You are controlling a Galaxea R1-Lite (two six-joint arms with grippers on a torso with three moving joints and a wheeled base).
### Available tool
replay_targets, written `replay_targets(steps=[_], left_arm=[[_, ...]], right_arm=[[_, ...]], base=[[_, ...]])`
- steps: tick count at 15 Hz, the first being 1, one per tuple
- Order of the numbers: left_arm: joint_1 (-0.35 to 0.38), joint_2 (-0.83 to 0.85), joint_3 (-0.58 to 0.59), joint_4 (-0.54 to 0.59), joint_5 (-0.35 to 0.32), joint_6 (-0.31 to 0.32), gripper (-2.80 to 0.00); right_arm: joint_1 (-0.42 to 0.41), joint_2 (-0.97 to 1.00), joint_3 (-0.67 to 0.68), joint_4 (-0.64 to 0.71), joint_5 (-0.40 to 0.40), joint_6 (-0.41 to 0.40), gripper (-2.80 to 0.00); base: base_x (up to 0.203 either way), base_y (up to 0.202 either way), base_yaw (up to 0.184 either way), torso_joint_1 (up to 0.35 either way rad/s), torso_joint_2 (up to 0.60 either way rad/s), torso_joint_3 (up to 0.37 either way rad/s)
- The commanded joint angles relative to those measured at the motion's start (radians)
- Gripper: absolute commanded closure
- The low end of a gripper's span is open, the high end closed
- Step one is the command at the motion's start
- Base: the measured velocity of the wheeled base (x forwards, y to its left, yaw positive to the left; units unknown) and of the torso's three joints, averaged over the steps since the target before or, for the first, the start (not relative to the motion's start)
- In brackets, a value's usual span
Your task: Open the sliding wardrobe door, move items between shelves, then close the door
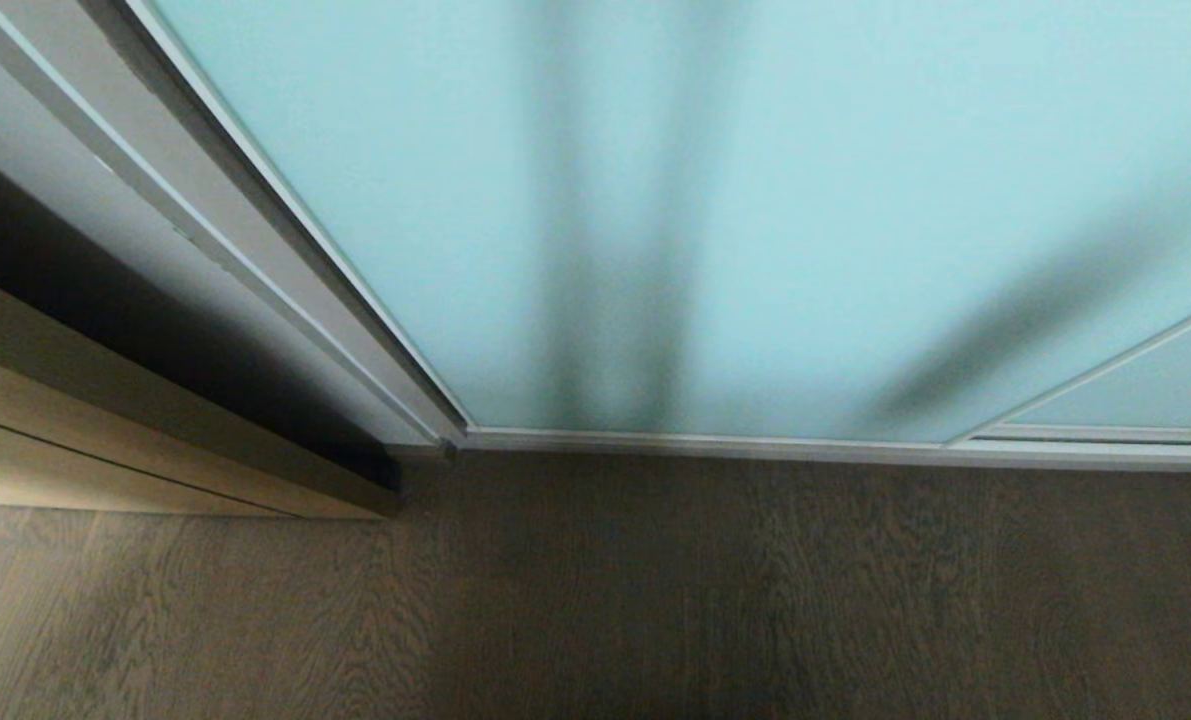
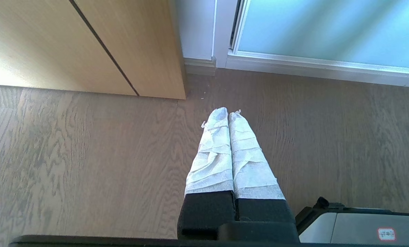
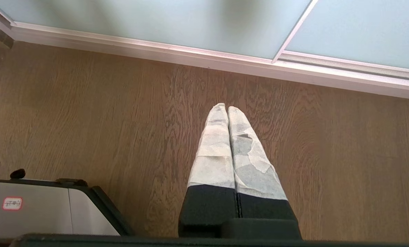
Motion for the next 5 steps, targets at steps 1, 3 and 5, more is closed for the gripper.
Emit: replay_targets(steps=[1,3,5], left_arm=[[0.000,0.000,0.000,-0.001,0.000,-0.001,0.00],[0.000,0.000,0.000,-0.001,0.000,-0.001,0.00],[0.000,0.000,0.000,-0.001,0.000,-0.001,0.00]], right_arm=[[0.000,0.002,0.000,-0.001,-0.001,0.001,0.00],[0.000,0.002,0.000,-0.001,-0.001,0.007,0.00],[0.000,0.002,0.000,-0.001,-0.001,0.008,0.00]], base=[[0.000,0.000,0.000,0.000,0.00,0.000],[0.000,0.000,0.000,0.000,0.00,0.000],[0.000,0.000,0.000,0.000,0.00,0.000]])
